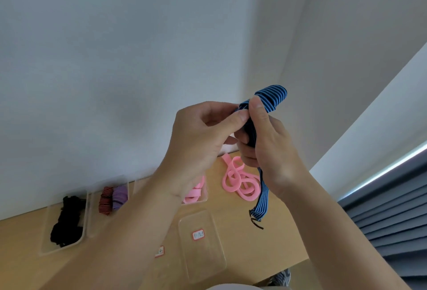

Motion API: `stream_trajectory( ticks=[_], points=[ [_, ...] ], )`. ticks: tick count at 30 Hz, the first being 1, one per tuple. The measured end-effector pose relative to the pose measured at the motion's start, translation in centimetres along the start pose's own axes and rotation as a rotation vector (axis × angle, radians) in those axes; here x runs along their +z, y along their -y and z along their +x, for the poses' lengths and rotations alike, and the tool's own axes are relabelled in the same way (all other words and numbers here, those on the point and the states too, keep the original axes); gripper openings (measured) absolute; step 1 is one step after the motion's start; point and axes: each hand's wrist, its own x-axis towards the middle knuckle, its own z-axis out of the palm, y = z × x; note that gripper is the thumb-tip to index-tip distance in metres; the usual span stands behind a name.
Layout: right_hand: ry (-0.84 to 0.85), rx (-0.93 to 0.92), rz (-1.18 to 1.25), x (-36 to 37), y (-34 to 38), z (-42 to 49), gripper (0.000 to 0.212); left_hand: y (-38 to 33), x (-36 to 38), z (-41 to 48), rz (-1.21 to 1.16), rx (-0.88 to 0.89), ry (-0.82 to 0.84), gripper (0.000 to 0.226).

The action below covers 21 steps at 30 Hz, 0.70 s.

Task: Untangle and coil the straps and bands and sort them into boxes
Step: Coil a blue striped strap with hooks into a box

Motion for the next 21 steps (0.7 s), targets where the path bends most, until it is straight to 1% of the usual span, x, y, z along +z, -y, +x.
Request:
stream_trajectory(
  ticks=[2, 4, 5, 7, 9, 10, 12, 14, 15, 16, 18, 19, 20, 21],
  points=[
    [-0.006, 0.006, -0.008, -0.1, 0.1, 0.1, 0.064, 0.3, 0.5, -0.1, 0.037, 0.09, -0.088, 0.015],
    [-0.022, 0.016, 0.0, -0.1, 0.0, 0.1, 0.06, 1.1, 0.7, 0.0, 0.169, 0.222, -0.168, 0.019],
    [-0.025, 0.024, 0.013, -0.1, 0.0, 0.0, 0.059, 1.5, 0.7, 0.0, 0.244, 0.315, -0.205, 0.021],
    [-0.026, 0.061, 0.07, 0.1, -0.1, 0.0, 0.061, 2.5, 0.8, 0.3, 0.419, 0.575, -0.257, 0.021],
    [-0.037, 0.118, 0.153, 0.4, 0.0, -0.1, 0.055, 3.5, 1.1, 0.4, 0.596, 0.82, -0.291, 0.018],
    [-0.05, 0.142, 0.172, 0.5, 0.0, -0.2, 0.052, 3.9, 1.2, 0.4, 0.65, 0.895, -0.307, 0.017],
    [-0.072, 0.164, 0.155, 0.5, 0.0, -0.3, 0.051, 4.4, 0.8, 0.6, 0.694, 0.96, -0.286, 0.016],
    [-0.084, 0.156, 0.13, 0.3, -0.2, -0.3, 0.053, 4.5, -0.2, 0.8, 0.639, 0.928, -0.165, 0.016],
    [-0.088, 0.146, 0.114, 0.1, -0.3, -0.3, 0.052, 4.2, -0.8, 0.9, 0.556, 0.871, -0.083, 0.014],
    [-0.093, 0.129, 0.084, -0.1, -0.4, -0.3, 0.052, 3.5, -1.3, 1.0, 0.454, 0.784, -0.019, 0.01],
    [-0.091, 0.061, -0.033, -0.5, -0.6, -0.1, 0.048, 1.3, -2.0, 1.7, 0.281, 0.568, 0.011, 0.011],
    [-0.066, 0.006, -0.12, -0.6, -0.5, -0.1, 0.044, 0.0, -2.2, 2.2, 0.237, 0.453, 0.021, 0.018],
    [-0.023, -0.065, -0.228, -0.7, -0.4, -0.1, 0.04, -1.1, -2.4, 2.9, 0.232, 0.34, 0.071, 0.026],
    [0.04, -0.138, -0.349, -0.7, -0.1, -0.2, 0.035, -2.1, -2.7, 3.5, 0.274, 0.25, 0.165, 0.035]
  ],
)
